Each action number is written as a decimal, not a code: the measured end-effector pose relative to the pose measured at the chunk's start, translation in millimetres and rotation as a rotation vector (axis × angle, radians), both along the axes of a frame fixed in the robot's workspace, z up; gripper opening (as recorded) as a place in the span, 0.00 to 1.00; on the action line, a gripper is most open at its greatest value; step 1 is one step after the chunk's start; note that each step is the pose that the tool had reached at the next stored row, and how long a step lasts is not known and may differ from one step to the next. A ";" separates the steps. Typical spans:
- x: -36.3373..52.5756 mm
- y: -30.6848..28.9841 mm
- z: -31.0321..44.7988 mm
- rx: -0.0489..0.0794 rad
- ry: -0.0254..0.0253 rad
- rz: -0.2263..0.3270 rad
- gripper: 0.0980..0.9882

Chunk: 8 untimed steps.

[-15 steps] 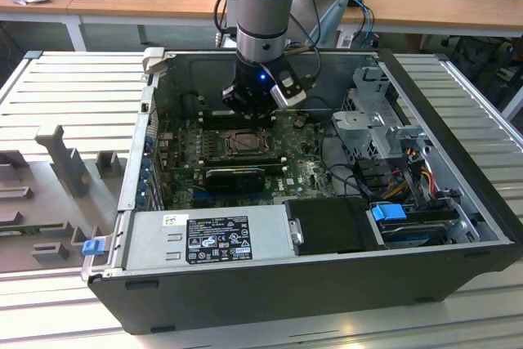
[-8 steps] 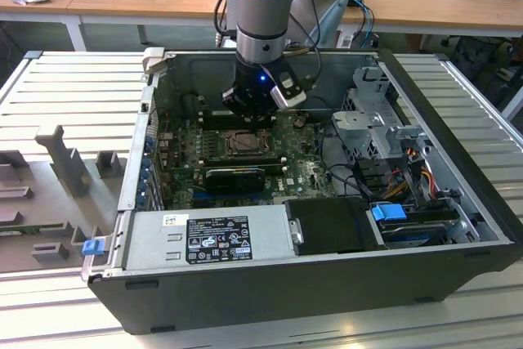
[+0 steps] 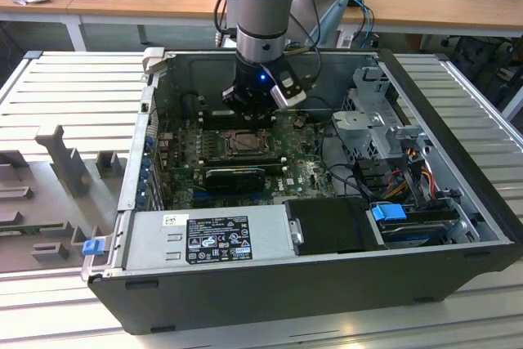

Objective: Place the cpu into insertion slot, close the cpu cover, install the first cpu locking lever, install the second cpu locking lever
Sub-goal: 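Install the first cpu locking lever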

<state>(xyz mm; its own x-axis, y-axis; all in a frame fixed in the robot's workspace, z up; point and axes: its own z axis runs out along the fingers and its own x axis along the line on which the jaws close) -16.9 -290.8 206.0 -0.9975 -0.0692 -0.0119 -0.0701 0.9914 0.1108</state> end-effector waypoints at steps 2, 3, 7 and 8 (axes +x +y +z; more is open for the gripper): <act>0.0 0.0 3.7 0.000 0.0000 0.000 0.01; 0.0 0.0 7.0 0.000 -0.0001 0.000 0.01; 0.0 -1.3 11.9 0.000 -0.0001 0.000 0.01; 0.0 -2.3 11.9 0.000 0.0000 0.000 0.01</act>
